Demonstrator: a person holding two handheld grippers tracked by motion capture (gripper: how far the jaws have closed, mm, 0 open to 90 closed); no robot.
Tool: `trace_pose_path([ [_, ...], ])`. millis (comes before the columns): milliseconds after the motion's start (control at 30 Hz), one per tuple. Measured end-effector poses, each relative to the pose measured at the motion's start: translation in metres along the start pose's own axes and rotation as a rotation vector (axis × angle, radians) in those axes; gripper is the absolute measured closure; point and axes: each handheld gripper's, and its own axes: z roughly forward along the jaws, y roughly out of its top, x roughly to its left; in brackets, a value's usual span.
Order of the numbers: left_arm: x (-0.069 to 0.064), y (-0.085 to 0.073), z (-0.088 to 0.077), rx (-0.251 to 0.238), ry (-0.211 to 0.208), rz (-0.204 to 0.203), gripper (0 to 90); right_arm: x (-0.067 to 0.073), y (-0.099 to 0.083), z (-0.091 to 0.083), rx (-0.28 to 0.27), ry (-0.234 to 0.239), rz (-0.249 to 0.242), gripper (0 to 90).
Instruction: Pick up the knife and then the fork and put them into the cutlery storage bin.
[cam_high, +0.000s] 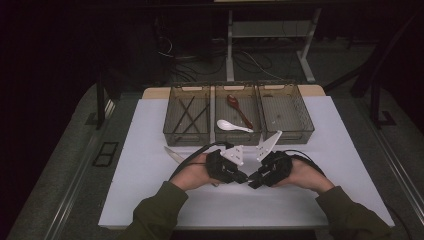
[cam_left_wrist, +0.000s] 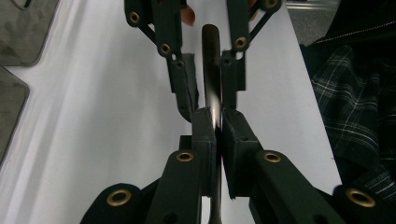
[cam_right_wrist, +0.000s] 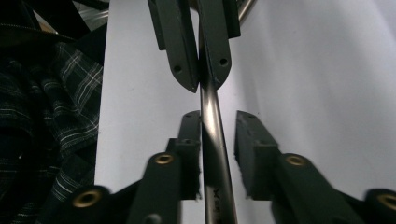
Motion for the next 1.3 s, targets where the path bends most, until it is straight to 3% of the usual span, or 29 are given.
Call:
trace_pose_path([
  [133, 0.002, 0.001, -0.002, -0.009, 0.010, 0.020, 86.2, 0.002, 0.001, 0.002, 0.006, 0.008, 0.002, 83.9],
  [167, 0.002, 0.001, -0.002, -0.003, 0.010, 0.016, 86.3, 0.001, 0.001, 0.003, 0.018, -0.013, -0.046, 85.5],
  [400, 0.002, -0.001, -0.001, 0.007, 0.000, 0.003, 85.0, 0.001, 0.001, 0.005, 0.019, -0.007, -0.029, 86.0],
  [533, 0.004, -0.005, -0.001, -0.014, 0.001, -0.014, 76.1, 0.002, 0.000, 0.005, 0.017, -0.009, -0.011, 86.0],
  [667, 0.005, -0.010, -0.006, -0.063, -0.001, -0.065, 65.8, 0.002, -0.003, 0.003, 0.013, -0.021, 0.003, 86.0],
  [833, 0.005, -0.017, -0.017, -0.112, 0.034, -0.107, 57.5, -0.002, -0.010, -0.001, 0.018, -0.057, -0.014, 85.9],
  [1300, -0.004, -0.045, -0.047, -0.231, 0.188, -0.220, 42.8, -0.009, -0.026, -0.024, -0.011, -0.130, 0.048, 85.9],
])
